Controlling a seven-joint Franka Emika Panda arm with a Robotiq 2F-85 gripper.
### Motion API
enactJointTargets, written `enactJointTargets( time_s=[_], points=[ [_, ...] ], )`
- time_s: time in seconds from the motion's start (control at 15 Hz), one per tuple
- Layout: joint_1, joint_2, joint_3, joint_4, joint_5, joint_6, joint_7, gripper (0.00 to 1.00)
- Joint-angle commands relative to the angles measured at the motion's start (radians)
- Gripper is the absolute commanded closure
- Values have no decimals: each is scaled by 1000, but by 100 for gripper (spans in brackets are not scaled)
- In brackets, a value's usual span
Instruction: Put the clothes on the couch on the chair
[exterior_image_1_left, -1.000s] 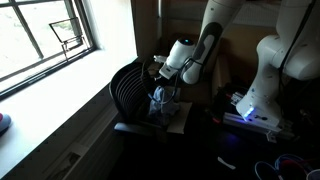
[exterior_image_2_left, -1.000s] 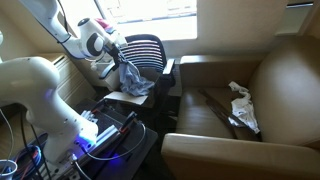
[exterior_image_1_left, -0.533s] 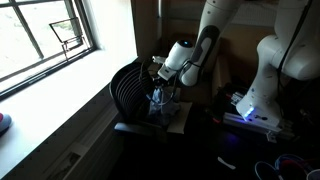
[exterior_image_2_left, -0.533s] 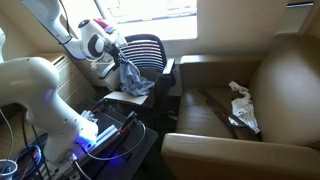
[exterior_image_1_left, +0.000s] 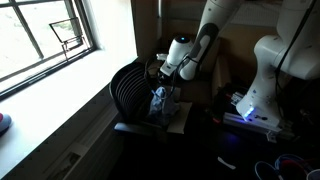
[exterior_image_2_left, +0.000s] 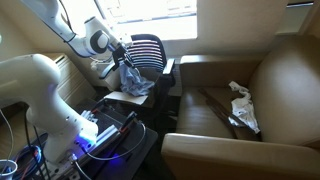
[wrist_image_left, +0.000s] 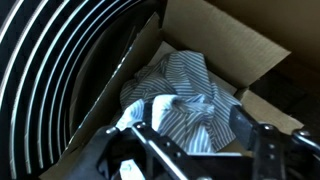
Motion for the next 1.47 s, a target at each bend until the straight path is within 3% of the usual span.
enactJointTargets(
  time_s=[0.0,0.13,0.33,0.47,0.53,0.67,0.73,0.8,0.93,1.13,1.2,1.27,1.33,1.4],
  points=[
    [129,35,-175,20,-29,-67,17,0],
    [234,88,-340,38,-56,-11,18,0],
    [312,102,-559,77,-93,40,-43,0],
    [388,63,-670,82,-35,59,5,0],
    [306,68,-595,79,-171,40,71,0],
    [345,54,-665,94,-164,43,77,0],
    [371,60,-668,94,-52,38,-7,0],
    [310,85,-654,123,-142,47,111,0],
    [164,52,-636,197,-179,41,182,0],
    [1,-6,-617,279,-246,-14,288,0],
    [-68,1,-585,309,-167,-25,246,0],
    [-152,-2,-554,337,-253,-42,351,0],
    [-222,17,-504,360,-147,-59,292,0],
    [-299,27,-450,382,-124,-91,311,0]
  ],
)
